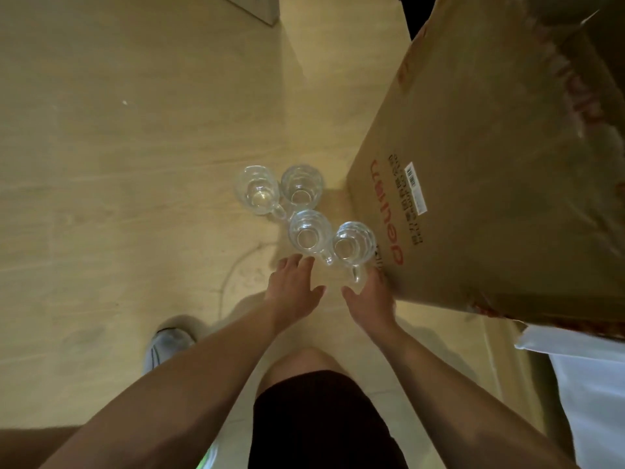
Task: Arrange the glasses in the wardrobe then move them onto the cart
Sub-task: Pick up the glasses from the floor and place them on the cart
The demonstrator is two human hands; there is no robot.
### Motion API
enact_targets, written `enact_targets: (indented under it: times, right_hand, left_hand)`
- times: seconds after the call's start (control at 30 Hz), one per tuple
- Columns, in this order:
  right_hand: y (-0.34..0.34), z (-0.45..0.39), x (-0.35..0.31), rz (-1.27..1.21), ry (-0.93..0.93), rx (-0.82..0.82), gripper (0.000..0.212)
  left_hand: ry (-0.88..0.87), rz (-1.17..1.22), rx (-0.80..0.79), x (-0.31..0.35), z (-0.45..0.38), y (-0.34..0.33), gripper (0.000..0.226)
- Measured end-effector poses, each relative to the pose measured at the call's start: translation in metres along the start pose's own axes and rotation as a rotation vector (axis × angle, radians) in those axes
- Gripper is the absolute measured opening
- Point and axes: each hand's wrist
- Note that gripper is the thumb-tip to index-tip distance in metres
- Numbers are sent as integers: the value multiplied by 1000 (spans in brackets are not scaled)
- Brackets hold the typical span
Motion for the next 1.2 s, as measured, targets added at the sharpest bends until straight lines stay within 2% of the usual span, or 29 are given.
enact_targets:
  times: [0.1,0.17,0.23,0.37,0.47,0.6,0.77,0.97,1.07,1.2]
  right_hand:
    - [-12,-19,15,-18,10,25,63]
    - [-20,-29,25,-30,15,28,55]
    - [-27,-36,33,-70,22,35,49]
    - [-37,-45,41,-258,-87,45,49]
    - [-43,-53,44,-399,-143,48,30]
    - [-45,-60,44,-556,-150,-17,20]
    - [-42,-63,46,-650,-182,-64,12]
    - [-42,-64,41,-792,-300,-151,8]
    - [-42,-63,40,-812,-314,-150,10]
    - [-42,-57,37,-839,-301,-124,14]
  left_hand:
    - [2,43,10,2,-23,-25,64]
    - [69,161,1,6,-35,-38,61]
    - [197,416,-35,13,-42,-46,54]
    - [436,1061,-112,23,-50,-50,15]
    - [483,1282,-158,28,-53,-49,19]
    - [488,1387,-208,32,-56,-49,21]
    - [498,1362,-169,32,-60,-53,31]
    - [547,1458,-174,33,-61,-54,15]
    - [564,1486,-172,32,-59,-52,16]
    - [544,1474,-179,30,-55,-48,7]
Point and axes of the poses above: each hand's wrist, its own z-axis away from the middle knuckle, its own y-axis out of the back of the hand, x = y × z, and after that the axes turned 11 degrees about -z, right-handed
